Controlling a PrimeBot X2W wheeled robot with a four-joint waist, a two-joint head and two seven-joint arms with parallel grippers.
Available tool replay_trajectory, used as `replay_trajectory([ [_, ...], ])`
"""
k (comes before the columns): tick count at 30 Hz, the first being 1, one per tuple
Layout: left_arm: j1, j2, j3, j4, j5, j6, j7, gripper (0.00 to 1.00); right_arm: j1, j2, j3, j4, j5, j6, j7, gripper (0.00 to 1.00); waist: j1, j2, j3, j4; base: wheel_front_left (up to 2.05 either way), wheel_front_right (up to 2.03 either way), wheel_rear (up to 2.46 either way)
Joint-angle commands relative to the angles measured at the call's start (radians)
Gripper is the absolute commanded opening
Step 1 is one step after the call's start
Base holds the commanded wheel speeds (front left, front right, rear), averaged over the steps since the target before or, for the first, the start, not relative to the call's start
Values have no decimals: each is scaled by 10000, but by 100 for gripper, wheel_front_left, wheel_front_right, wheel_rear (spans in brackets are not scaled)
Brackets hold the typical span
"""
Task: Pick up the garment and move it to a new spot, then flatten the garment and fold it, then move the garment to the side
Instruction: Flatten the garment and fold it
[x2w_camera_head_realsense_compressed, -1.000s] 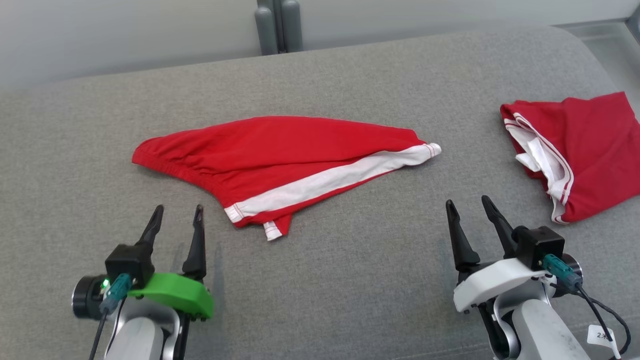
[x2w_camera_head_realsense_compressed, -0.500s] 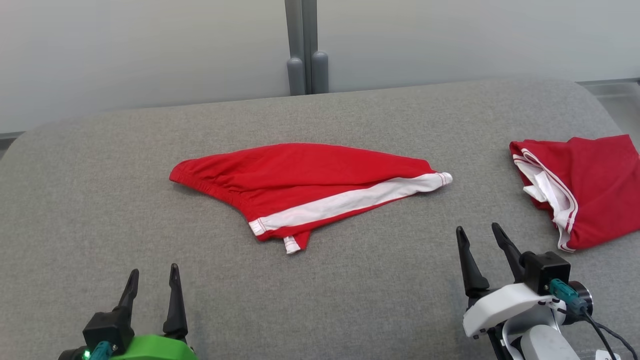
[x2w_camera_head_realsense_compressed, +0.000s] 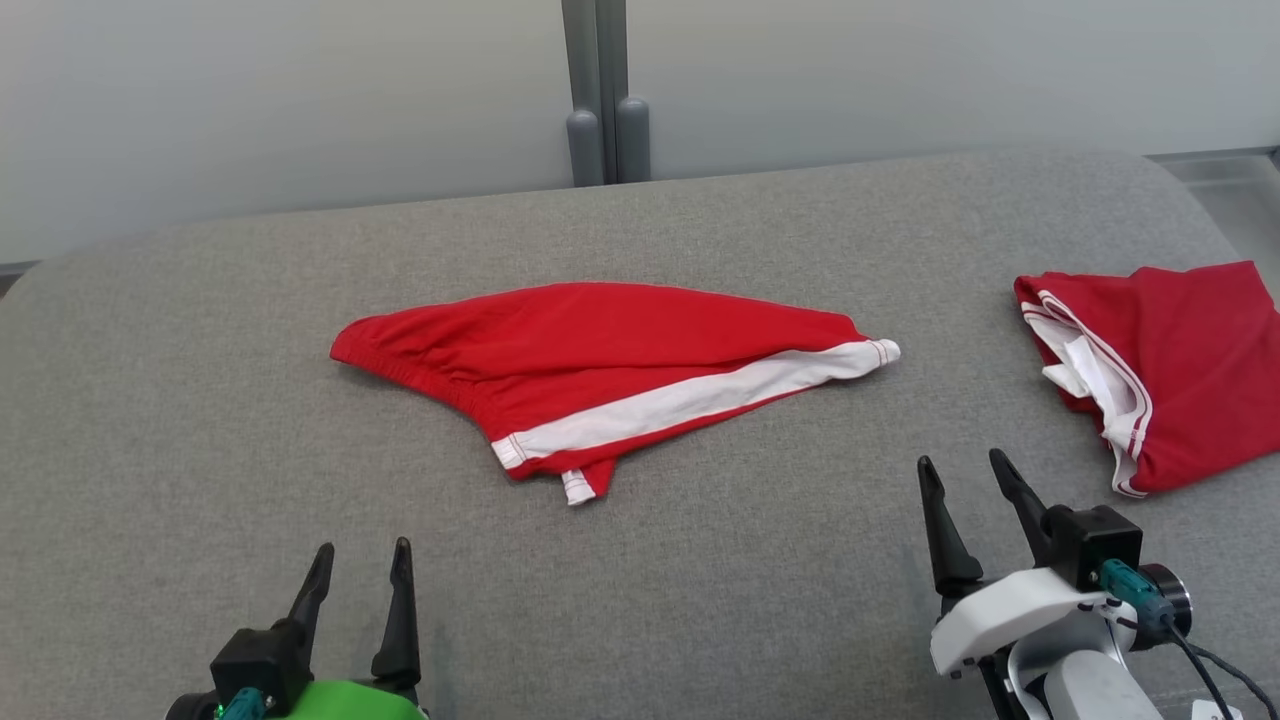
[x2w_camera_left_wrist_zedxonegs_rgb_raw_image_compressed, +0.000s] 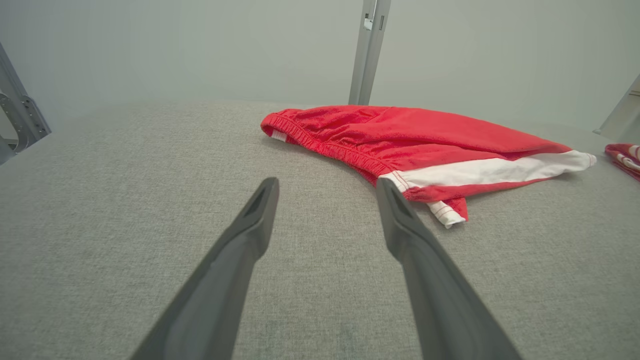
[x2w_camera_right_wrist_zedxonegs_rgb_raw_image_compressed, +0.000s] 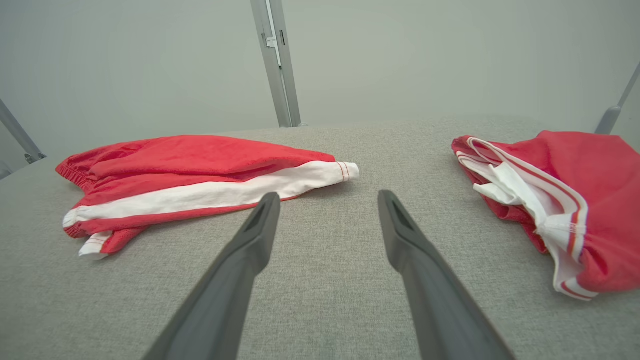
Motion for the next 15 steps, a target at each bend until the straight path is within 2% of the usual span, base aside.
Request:
replay_trajectory([
  [1,-240,6,-140,57,-223,-54,5,100,-209,-25,5,21,-124,-16,-29,100,0,0,218,-8,0,0,0],
  [6,-906,7,-688,222,-765,-153,5,100,-773,-91,-16,-15,-268,-16,-29,100,0,0,928,-13,0,0,0],
  [15,-2300,6,-1409,845,-953,-224,5,100,-1891,-241,-191,189,-382,-16,-29,100,0,0,2149,47,0,0,0],
])
